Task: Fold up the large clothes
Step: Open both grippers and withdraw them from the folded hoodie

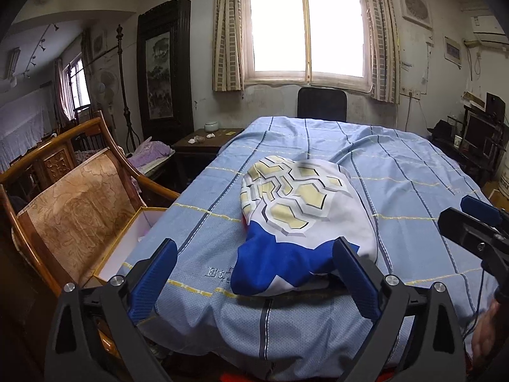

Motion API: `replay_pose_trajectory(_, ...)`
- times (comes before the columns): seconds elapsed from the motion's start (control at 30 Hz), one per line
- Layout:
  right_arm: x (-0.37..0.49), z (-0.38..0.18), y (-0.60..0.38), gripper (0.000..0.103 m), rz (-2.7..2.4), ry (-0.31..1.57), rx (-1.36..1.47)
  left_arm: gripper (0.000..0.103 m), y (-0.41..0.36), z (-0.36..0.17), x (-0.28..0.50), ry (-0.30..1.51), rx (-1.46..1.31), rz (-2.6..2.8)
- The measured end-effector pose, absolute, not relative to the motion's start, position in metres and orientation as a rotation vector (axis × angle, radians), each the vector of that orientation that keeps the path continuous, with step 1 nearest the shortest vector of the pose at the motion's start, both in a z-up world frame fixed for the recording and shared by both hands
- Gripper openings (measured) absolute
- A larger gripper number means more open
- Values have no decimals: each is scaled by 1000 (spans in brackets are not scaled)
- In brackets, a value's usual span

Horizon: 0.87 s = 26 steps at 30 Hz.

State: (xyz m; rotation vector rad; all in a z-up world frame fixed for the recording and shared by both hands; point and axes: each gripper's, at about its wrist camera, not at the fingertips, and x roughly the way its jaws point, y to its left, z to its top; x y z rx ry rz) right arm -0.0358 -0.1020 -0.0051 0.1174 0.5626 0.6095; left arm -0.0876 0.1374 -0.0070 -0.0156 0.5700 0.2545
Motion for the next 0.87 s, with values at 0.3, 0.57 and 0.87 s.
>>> replay_pose_trajectory(0.3,-32,-12,-108,98,649,697,213,99,127,-2,-99,563,-3,260)
replay_pose_trajectory(0.57,-39,-13,-93,98,630,671,90,99,130,-3,-97,562,-20,281)
replay_pose_trajectory(0.87,-39,-16,-89,98,640,681,82,99,125,-4,-94,571,-2,294)
